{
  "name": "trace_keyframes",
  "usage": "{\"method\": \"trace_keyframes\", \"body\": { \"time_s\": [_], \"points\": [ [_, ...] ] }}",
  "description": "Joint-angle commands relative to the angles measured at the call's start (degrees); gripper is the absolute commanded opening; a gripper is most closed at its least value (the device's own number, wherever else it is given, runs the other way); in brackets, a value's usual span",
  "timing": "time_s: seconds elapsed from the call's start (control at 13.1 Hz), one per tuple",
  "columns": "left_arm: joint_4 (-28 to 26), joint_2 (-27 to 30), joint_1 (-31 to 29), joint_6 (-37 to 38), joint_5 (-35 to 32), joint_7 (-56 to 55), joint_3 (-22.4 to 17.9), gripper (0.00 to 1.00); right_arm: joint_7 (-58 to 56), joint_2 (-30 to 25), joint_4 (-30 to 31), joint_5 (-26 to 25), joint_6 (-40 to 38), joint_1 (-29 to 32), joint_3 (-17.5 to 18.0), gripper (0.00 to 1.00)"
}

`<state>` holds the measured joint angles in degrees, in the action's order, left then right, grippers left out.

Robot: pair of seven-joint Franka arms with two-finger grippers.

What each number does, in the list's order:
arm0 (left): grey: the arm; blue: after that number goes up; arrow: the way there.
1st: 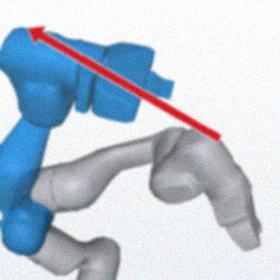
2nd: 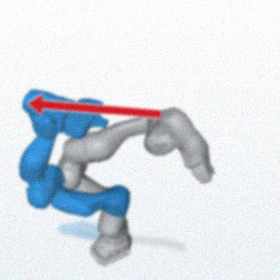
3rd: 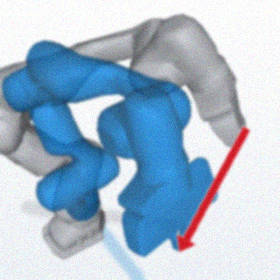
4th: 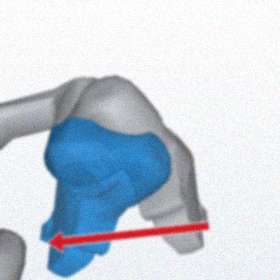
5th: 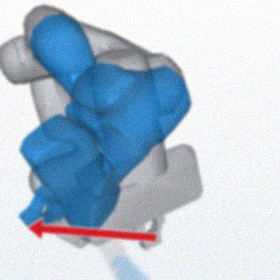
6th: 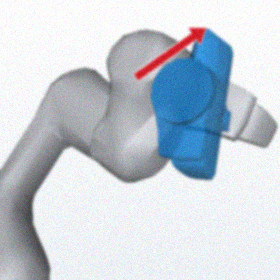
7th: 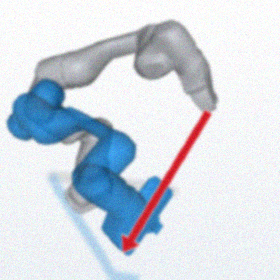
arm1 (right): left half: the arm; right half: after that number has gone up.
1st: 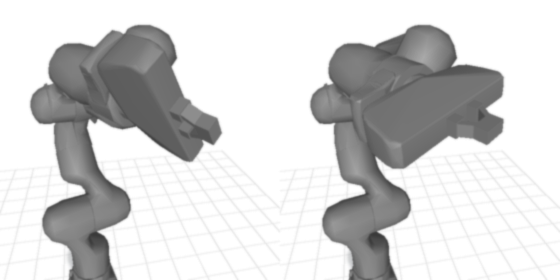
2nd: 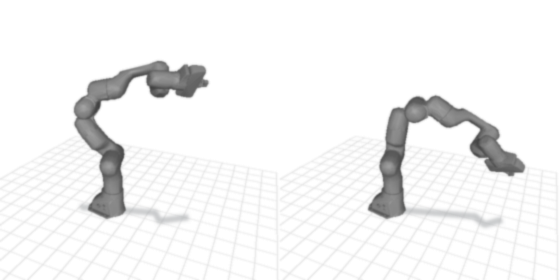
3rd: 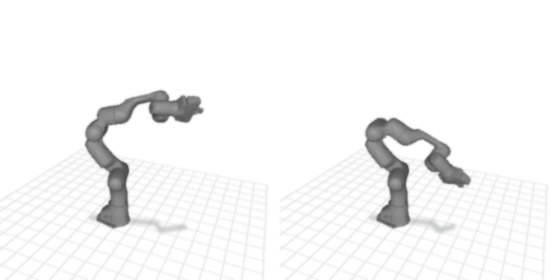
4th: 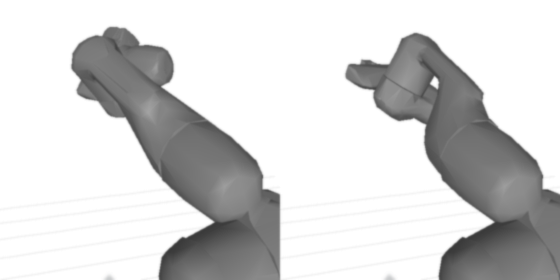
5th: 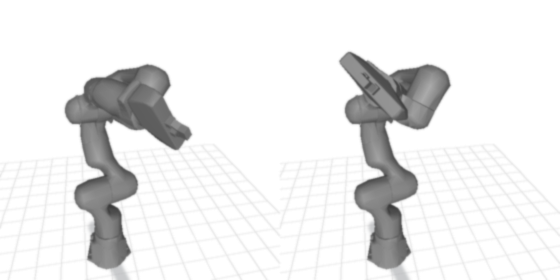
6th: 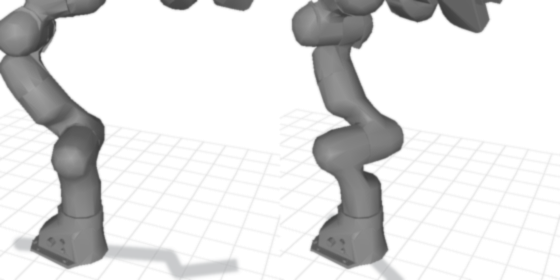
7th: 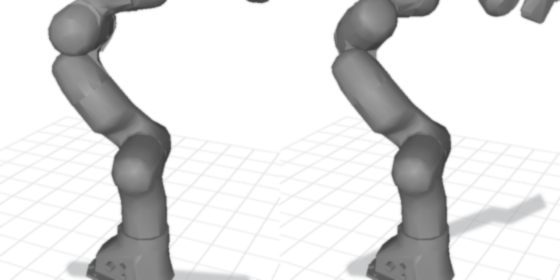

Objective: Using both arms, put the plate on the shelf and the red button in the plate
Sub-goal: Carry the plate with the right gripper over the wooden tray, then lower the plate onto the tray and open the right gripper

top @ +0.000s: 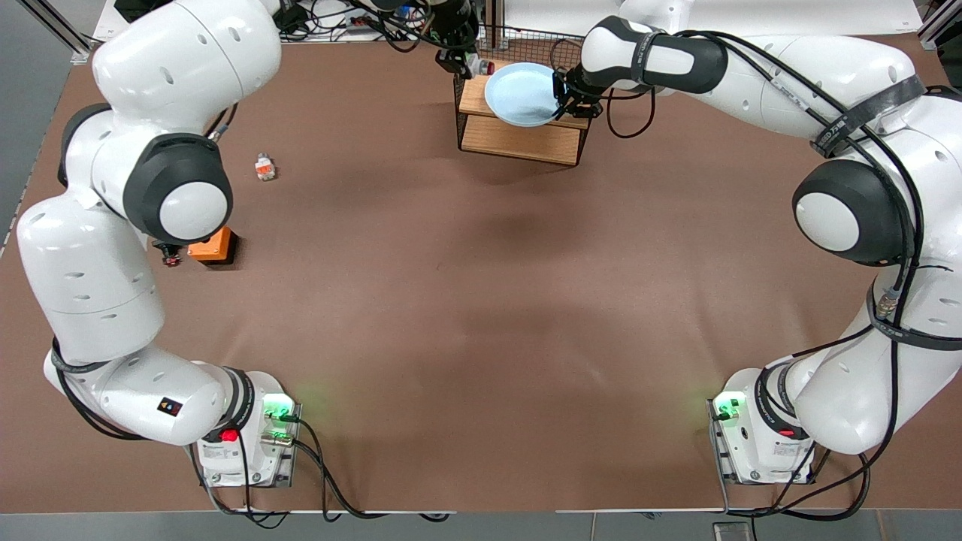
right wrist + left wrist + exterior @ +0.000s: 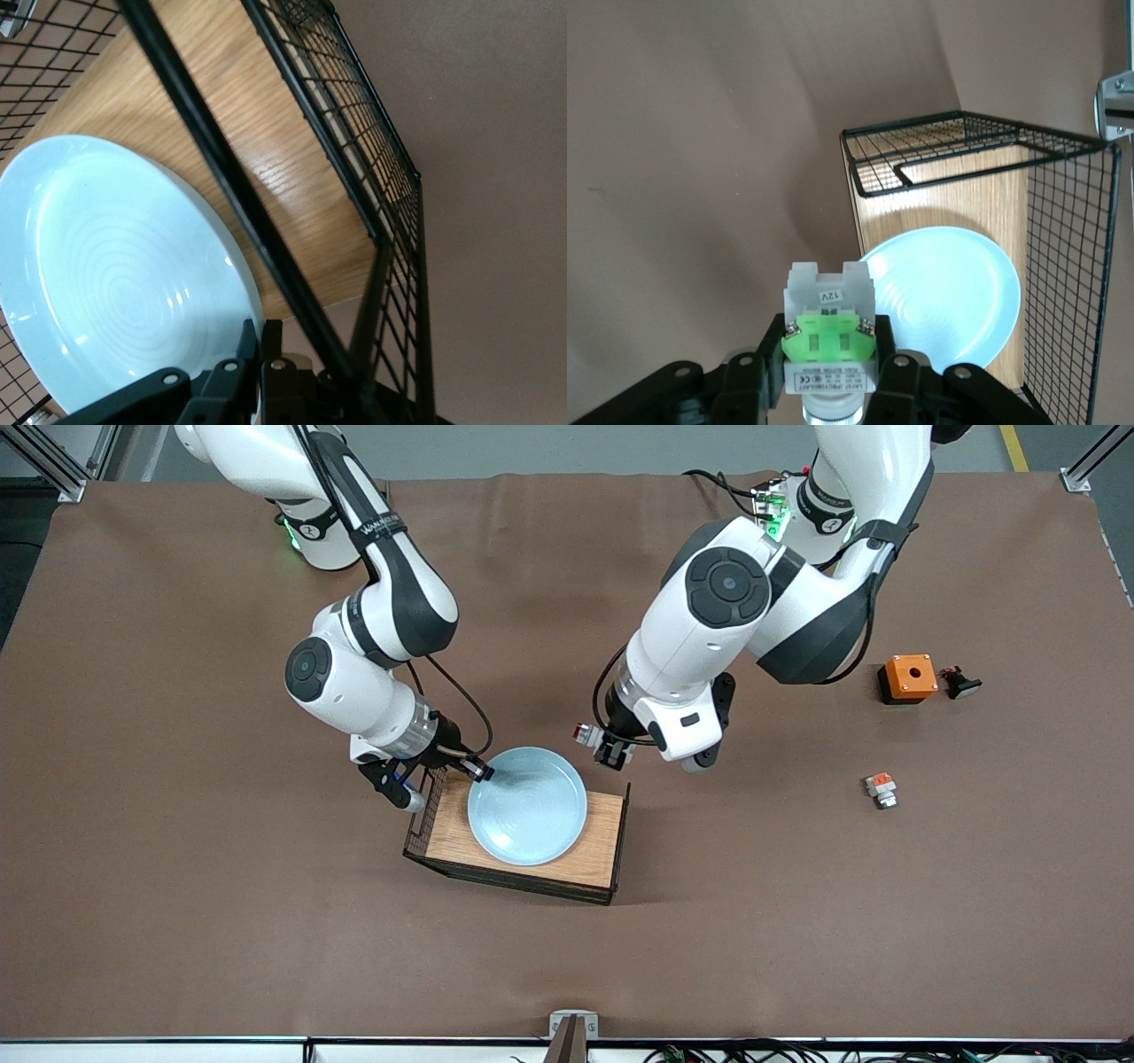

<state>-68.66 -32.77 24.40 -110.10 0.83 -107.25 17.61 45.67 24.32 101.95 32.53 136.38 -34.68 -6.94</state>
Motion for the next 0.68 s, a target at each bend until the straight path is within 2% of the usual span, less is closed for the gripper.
{"method": "trace_keyframes", "body": {
  "time_s": [0.0, 0.3, 0.61],
  "points": [
    [2.3, -2.5, 1.3, -1.3, 0.3, -0.4, -0.3, 0.00, -0.2, 0.2, -0.4, 0.8, 0.3, -0.5, -0.4, 0.04],
    [3.4, -5.0, 1.7, -4.5, 0.7, -1.5, -0.1, 0.00, -0.3, 1.1, -0.4, 0.7, 0.3, -0.6, -0.4, 0.05],
    [3.5, -7.0, 1.8, -10.4, 0.9, -5.4, -0.2, 0.00, -0.3, 1.3, -0.6, 0.6, 0.4, -0.6, -0.4, 0.14]
  ]
}}
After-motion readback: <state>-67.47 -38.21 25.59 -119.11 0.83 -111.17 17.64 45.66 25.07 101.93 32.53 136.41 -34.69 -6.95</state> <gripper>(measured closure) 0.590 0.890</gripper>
